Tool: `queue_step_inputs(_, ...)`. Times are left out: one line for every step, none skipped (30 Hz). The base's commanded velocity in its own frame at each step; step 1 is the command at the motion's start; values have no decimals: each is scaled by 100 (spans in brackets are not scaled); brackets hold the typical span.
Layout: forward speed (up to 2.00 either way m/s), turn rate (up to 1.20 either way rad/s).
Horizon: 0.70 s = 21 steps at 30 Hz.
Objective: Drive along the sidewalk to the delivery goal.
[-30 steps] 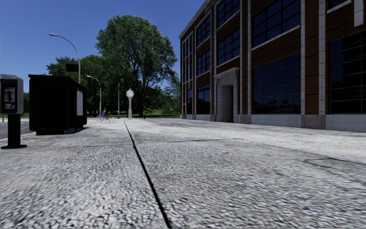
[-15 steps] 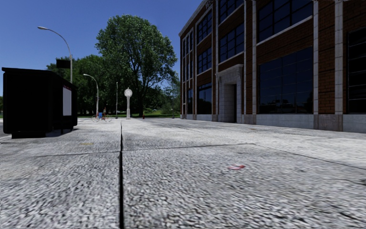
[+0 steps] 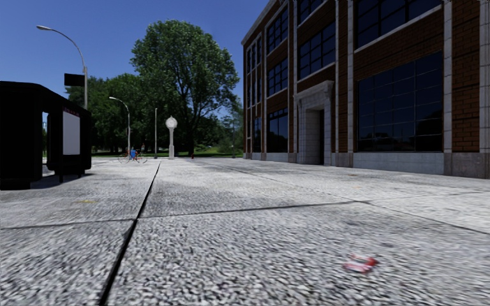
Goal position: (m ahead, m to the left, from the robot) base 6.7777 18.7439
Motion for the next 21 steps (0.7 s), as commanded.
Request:
queue_step_inputs(200, 20)
queue_step_inputs(200, 23)
queue_step_inputs(200, 23)
queue_step_inputs(200, 26)
queue_step_inputs(200, 27)
queue_step_inputs(200, 27)
queue_step_inputs(200, 27)
queue_step_inputs(200, 27)
queue_step_inputs(200, 27)
queue_step_inputs(200, 27)
queue_step_inputs(200, 27)
queue_step_inputs(200, 27)
queue_step_inputs(200, 27)
queue_step_inputs(200, 27)
queue_step_inputs(200, 27)
queue_step_inputs(200, 27)
queue_step_inputs(200, 27)
queue_step_inputs(200, 27)
queue_step_inputs(200, 27)
queue_step_inputs(200, 27)
queue_step_inputs(200, 27)
